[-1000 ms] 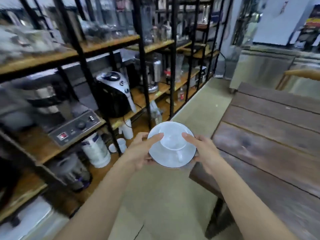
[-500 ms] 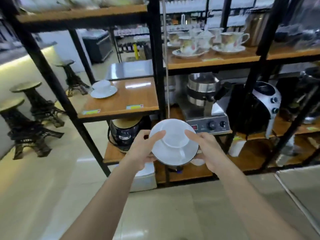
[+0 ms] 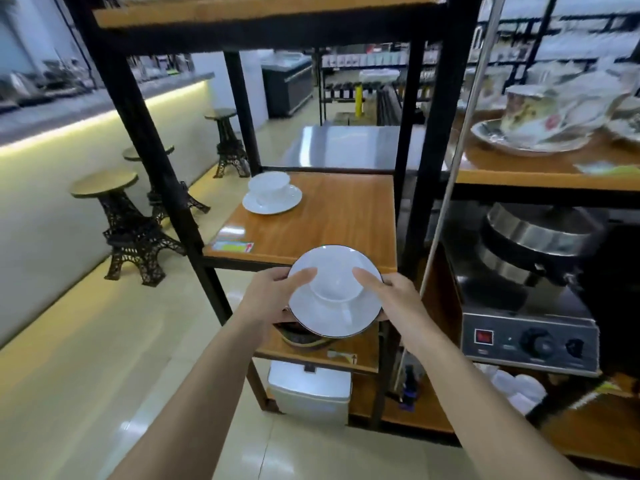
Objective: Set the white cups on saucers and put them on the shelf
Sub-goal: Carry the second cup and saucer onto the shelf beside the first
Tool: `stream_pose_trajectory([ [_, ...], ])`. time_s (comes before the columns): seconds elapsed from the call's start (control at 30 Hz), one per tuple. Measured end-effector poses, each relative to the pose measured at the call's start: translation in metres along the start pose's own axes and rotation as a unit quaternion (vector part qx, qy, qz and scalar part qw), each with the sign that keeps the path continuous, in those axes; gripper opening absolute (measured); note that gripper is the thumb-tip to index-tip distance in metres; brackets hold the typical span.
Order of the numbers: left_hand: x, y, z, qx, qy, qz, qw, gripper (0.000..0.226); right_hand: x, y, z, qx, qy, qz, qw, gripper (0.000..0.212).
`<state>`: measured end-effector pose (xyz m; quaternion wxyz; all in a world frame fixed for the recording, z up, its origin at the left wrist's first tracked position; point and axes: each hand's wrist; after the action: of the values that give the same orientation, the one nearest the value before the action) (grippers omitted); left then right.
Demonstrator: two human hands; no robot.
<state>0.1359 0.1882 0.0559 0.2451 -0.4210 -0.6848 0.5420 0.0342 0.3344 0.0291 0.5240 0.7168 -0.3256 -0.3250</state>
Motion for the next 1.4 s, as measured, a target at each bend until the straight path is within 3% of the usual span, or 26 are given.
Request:
stream_pose_trajectory([
  [0.17, -0.009, -0.008, 0.053, -0.002, -0.022, -0.044, 0.999, 0.020, 0.012, 0.011, 0.058, 0.006, -0.021, 0.016, 1.000, 0.043],
  [0.23, -0.012, -0.015, 0.076, 0.007, -0.022, -0.057, 0.998, 0.017, 0.014, 0.020, 0.079, 0.001, -0.027, 0.023, 0.999, 0.037],
  [0.4, -0.017, -0.039, 0.139, 0.007, 0.000, -0.079, 0.997, 0.027, 0.018, 0.041, 0.133, 0.004, -0.087, 0.022, 0.996, 0.031],
  [0.53, -0.016, -0.055, 0.182, 0.026, 0.023, -0.072, 0.997, 0.018, 0.020, 0.052, 0.171, -0.004, -0.139, 0.042, 0.989, 0.048],
  [0.77, -0.012, -0.081, 0.243, 0.041, 0.057, -0.012, 0.997, 0.036, 0.017, 0.067, 0.219, -0.010, -0.219, 0.019, 0.975, 0.045],
  [0.9, -0.002, -0.088, 0.270, 0.048, 0.066, 0.021, 0.996, 0.041, 0.009, 0.070, 0.238, -0.015, -0.257, 0.002, 0.966, 0.062],
  [1.4, 0.010, -0.076, 0.325, -0.021, 0.062, -0.008, 0.998, 0.029, 0.002, 0.056, 0.286, 0.047, -0.228, -0.029, 0.972, 0.057],
])
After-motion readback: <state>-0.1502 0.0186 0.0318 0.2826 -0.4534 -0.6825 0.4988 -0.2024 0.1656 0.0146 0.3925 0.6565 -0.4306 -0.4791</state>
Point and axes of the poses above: each hand's wrist, its own z-axis towards the middle knuckle, its own x-axis out of the palm, y = z × x, and after that the axes turned 5 degrees about y, right-handed
